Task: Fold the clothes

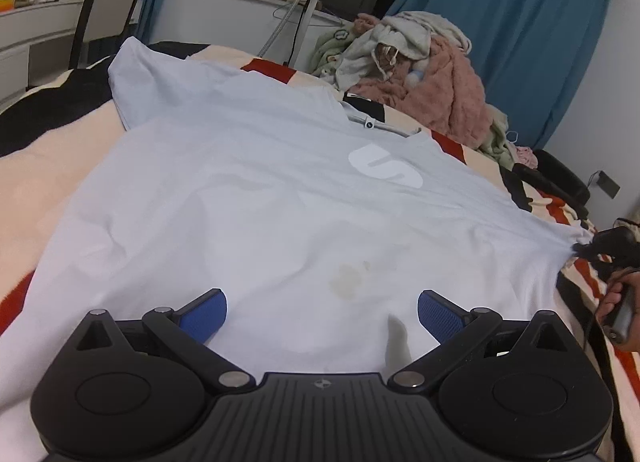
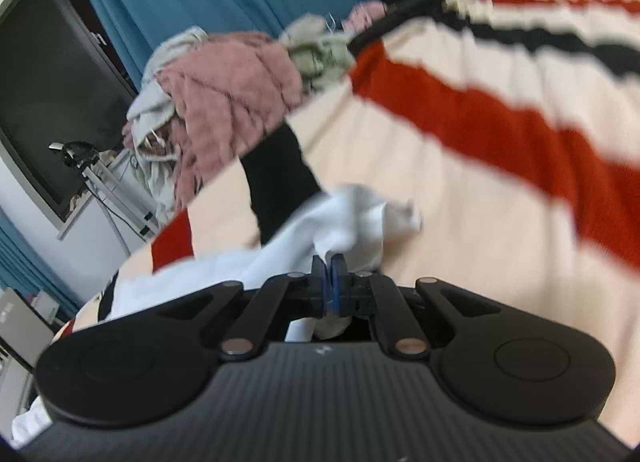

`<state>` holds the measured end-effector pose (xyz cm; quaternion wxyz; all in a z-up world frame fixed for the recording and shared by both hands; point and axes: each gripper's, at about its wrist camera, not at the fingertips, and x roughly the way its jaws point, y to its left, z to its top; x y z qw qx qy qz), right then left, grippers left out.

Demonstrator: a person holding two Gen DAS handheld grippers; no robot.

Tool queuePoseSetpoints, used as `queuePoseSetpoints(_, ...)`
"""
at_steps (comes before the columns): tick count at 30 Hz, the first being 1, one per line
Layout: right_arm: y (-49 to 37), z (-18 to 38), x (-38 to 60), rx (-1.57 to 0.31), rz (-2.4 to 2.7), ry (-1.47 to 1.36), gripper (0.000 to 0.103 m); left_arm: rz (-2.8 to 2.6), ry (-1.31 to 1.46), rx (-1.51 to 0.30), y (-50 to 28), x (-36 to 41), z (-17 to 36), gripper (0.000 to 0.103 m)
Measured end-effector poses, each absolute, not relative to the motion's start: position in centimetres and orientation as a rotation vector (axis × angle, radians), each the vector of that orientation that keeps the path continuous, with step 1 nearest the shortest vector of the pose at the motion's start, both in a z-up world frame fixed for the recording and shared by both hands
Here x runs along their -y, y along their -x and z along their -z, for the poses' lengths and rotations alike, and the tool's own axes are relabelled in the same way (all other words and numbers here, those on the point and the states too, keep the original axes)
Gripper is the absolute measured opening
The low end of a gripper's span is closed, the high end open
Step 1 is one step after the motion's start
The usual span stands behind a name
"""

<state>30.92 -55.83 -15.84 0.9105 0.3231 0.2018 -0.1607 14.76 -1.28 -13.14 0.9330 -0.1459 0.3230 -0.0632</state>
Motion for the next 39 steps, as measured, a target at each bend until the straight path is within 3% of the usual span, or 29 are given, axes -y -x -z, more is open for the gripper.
queuePoseSetpoints(8, -28.3, 13.1, 55.6, -0.333, 0.484, -0.443, 0.003, 0.134, 0.322, -0.64, -14.2, 0.7, 12.3, 0.102)
queuePoseSetpoints(12, -26.2, 14.9, 56.0, -0.325, 0.301, -0.71, 0.009, 0.142, 0.317, -0.626, -14.0, 0.9, 11.9, 0.102)
queuePoseSetpoints(13, -26.0, 15.5, 55.9, -0.337, 0.25, -0.792, 0.018, 0.144, 0.318, -0.625, -13.9, 0.9, 11.8, 0.102)
queuePoseSetpoints(14, -26.0, 16.1, 55.6, -0.36, 0.22, -0.846, 0.049, 0.145, 0.321, -0.627, -13.8, 0.9, 11.7, 0.102)
queuePoseSetpoints(16, -26.0, 17.6, 54.9, -0.39, 0.149, -0.953, 0.084, 0.148, 0.328, -0.63, -13.6, 0.8, 11.6, 0.103)
queuePoseSetpoints(21, -28.2, 19.9, 52.6, -0.425, 0.097, -1.018, 0.084, 0.153, 0.338, -0.621, -13.2, 0.6, 11.3, 0.103)
queuePoseSetpoints(26, -30.8, 21.9, 53.4, -0.317, 0.132, -1.015, 0.084, 0.14, 0.312, -0.618, -13.5, 0.9, 11.6, 0.103)
queuePoseSetpoints(31, -34.3, 22.2, 53.9, -0.23, 0.124, -0.967, 0.083, 0.131, 0.296, -0.607, -14.6, 1.0, 12.0, 0.103)
queuePoseSetpoints(33, -36.3, 21.5, 54.1, -0.279, 0.159, -0.906, 0.068, 0.126, 0.292, -0.609, -15.3, 0.9, 12.0, 0.103)
queuePoseSetpoints(34, -37.2, 21.0, 54.2, -0.307, 0.182, -0.87, 0.034, 0.123, 0.289, -0.608, -15.6, 0.9, 12.0, 0.103)
queuePoseSetpoints(35, -37.9, 20.3, 54.1, -0.343, 0.221, -0.816, 0.007, 0.12, 0.286, -0.603, -15.7, 0.8, 11.8, 0.103)
queuePoseSetpoints(39, -38.5, 15.3, 52.1, -0.34, 0.275, -0.545, 0.007, 0.109, 0.241, -0.585, -15.9, -0.1, 10.2, 0.103)
